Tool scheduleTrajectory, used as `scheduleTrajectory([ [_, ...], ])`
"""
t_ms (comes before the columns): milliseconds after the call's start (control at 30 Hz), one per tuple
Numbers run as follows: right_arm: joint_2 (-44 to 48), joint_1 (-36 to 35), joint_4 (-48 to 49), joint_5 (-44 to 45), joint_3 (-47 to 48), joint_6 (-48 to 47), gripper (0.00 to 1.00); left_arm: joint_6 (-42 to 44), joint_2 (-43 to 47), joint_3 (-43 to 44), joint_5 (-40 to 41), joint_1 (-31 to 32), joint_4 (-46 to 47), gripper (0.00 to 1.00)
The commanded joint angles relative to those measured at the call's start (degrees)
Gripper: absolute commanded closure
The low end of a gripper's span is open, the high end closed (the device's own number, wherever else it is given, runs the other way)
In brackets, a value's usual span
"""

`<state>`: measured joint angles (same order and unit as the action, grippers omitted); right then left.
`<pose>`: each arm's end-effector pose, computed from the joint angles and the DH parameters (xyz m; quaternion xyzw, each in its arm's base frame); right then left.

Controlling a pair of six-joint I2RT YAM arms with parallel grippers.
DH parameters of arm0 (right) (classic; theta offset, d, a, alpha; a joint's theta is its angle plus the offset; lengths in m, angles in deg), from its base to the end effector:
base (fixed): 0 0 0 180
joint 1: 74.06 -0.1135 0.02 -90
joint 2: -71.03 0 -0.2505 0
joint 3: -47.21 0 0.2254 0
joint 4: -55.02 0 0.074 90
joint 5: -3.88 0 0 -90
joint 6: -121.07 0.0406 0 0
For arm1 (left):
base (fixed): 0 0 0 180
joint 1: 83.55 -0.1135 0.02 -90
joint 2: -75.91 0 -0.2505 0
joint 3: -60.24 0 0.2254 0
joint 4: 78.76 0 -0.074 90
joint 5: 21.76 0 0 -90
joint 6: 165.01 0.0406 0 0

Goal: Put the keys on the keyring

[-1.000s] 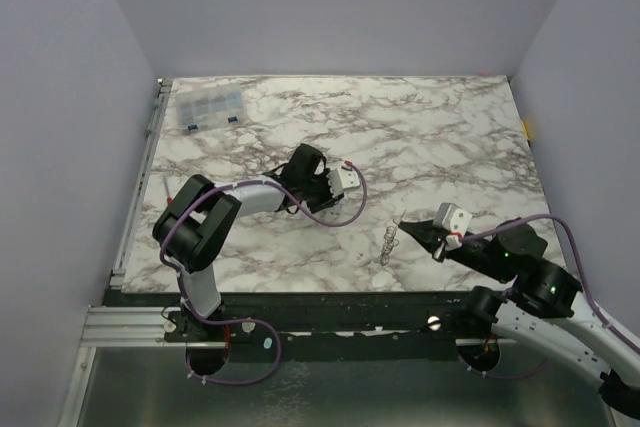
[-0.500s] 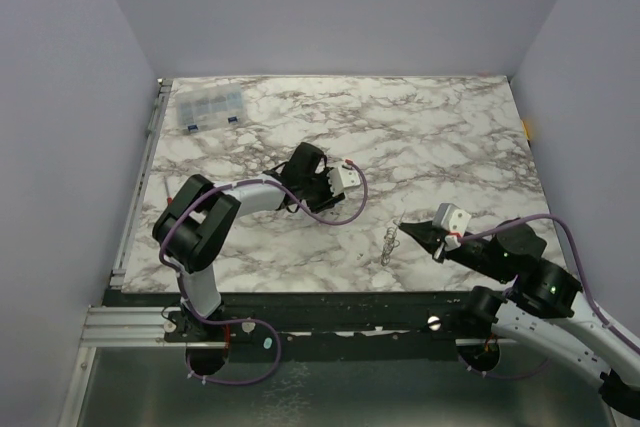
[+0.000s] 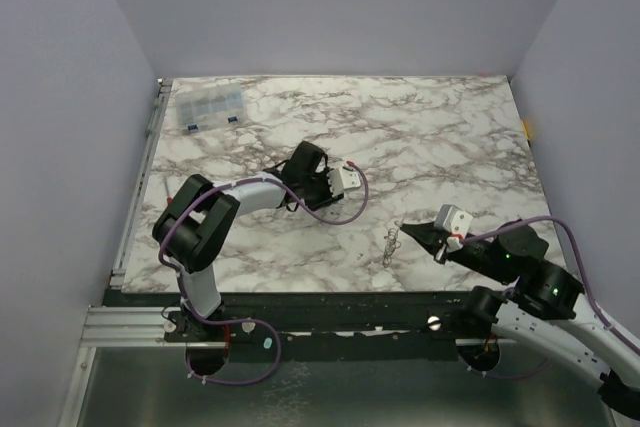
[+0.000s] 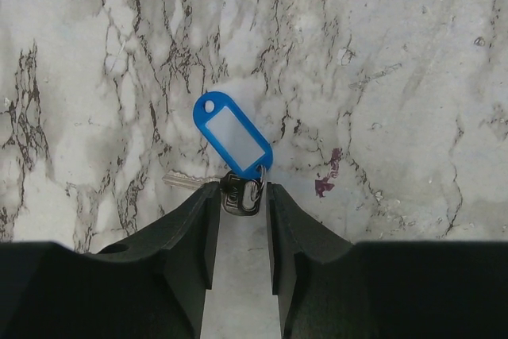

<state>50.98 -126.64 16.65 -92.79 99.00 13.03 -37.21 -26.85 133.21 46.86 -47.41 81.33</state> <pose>0.0509 0.0743 0.3048 -0.4625 0.5860 0.2386 0.6211 0.2685 -0.2144 0.1606 0.6058 0.6986 -0.1692 0.3410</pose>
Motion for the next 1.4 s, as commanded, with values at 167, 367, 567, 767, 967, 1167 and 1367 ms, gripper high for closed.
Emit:
scheduleTrajectory([
  [167,0.9,-0.5,-0.2,1.3,-0.7,-0.5,0.99,1.7,-1.6,2.2,-0.2,0.3,-1.2,0.7],
  [367,1.2,-0.5,-0.3,1.4,-0.9,-0.7,0.99,2.2,-1.9,2.1,-1.5,0.3,-1.5,0.85],
  [567,1.3,-0.5,-0.2,1.4,-1.0,-0.8,1.0,2.6,-0.9,2.4,-3.1,0.3,-2.2,1.0],
  [767,0.9,-0.5,0.2,0.7,-0.6,-0.9,0.99,2.1,3.1,1.8,-5.3,0.3,-2.2,1.0],
  [967,-0.2,-0.5,1.2,-2.0,-0.6,-1.7,0.99,-1.0,8.1,0.8,-8.3,0.3,-2.2,1.0],
  [1167,-3.0,-0.5,2.2,-5.1,0.1,-3.0,0.99,-3.8,14.6,-1.6,-8.8,0.7,-2.1,1.0],
  [1367,-5.5,-0.5,4.6,-7.5,-0.4,-3.7,1.0,-8.9,20.7,-5.4,-8.7,1.6,0.1,1.0],
])
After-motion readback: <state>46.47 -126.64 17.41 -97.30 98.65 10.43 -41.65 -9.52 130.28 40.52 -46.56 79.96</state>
